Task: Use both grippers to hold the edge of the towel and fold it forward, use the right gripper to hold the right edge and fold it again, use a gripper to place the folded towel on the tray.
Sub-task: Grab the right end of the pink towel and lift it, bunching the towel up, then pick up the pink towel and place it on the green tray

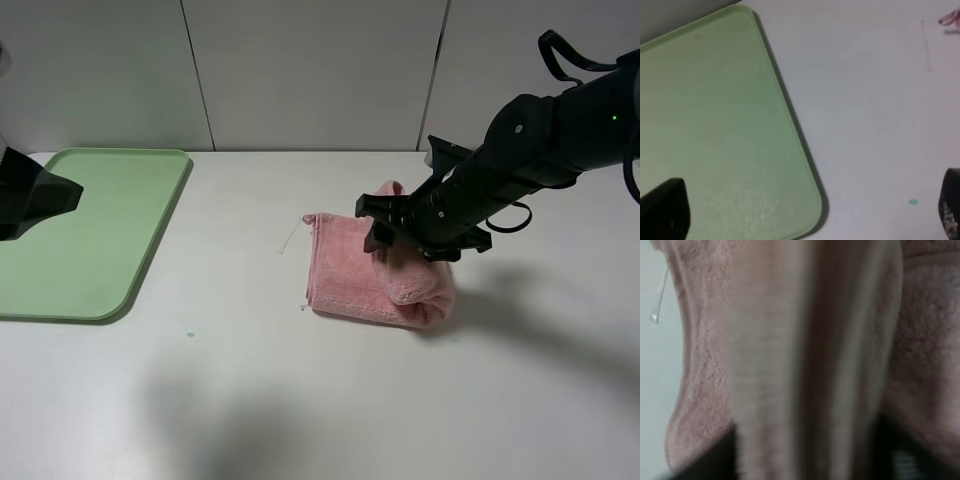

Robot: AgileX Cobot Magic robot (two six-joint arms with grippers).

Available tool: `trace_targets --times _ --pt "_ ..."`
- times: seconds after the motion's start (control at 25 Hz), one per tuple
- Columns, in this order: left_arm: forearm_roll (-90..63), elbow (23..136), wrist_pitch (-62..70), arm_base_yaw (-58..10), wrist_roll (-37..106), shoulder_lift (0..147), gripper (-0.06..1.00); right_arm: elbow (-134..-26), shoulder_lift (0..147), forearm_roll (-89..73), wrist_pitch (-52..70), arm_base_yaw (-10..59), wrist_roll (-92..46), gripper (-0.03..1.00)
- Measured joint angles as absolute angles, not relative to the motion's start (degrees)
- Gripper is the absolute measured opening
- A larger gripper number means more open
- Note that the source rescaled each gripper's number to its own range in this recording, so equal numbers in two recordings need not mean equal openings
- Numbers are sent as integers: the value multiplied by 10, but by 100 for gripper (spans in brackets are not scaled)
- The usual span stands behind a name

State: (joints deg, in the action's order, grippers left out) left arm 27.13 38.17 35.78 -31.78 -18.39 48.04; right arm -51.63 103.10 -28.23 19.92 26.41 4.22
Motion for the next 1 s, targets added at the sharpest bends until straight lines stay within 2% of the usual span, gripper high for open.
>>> trace_targets --times 0.08,0.2,0.48,0.8,1.0 --pt "271 382 358 -318 -184 480 100 -516 1031 -286 197 264 42 93" --pt "271 382 358 -318 -184 480 100 -516 1031 -293 196 264 42 98" --pt "271 382 358 -318 -184 480 100 -516 1008 -330 181 278 42 100" --pt "271 382 358 -318 -184 480 100 -516 972 -401 134 331 45 100" --pt "271 382 358 -318 -184 480 100 -516 950 -388 131 354 42 100"
